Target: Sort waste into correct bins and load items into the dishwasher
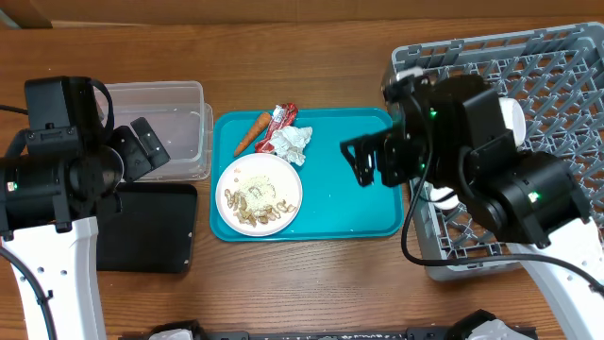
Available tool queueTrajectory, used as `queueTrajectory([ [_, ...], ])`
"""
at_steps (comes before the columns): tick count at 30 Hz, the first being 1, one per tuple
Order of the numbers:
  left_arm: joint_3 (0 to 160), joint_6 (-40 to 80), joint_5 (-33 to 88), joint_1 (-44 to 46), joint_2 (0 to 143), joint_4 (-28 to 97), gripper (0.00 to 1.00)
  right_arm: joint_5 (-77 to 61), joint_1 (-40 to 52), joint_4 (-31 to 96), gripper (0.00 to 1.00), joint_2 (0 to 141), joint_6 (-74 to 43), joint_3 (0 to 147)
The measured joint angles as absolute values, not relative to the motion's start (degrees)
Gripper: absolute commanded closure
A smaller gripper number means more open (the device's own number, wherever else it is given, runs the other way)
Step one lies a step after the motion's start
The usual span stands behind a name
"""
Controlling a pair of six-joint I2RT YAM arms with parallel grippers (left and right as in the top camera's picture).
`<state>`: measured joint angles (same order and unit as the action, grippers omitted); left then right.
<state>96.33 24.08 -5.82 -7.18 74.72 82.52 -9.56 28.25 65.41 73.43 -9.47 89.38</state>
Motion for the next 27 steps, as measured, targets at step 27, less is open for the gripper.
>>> queueTrajectory([
  [27,96.3,24.1,-5.8,-7.2,74.8,82.5,0.0,-2.3,3.7,25.2,0.0,29.7,-3.4,37.1],
])
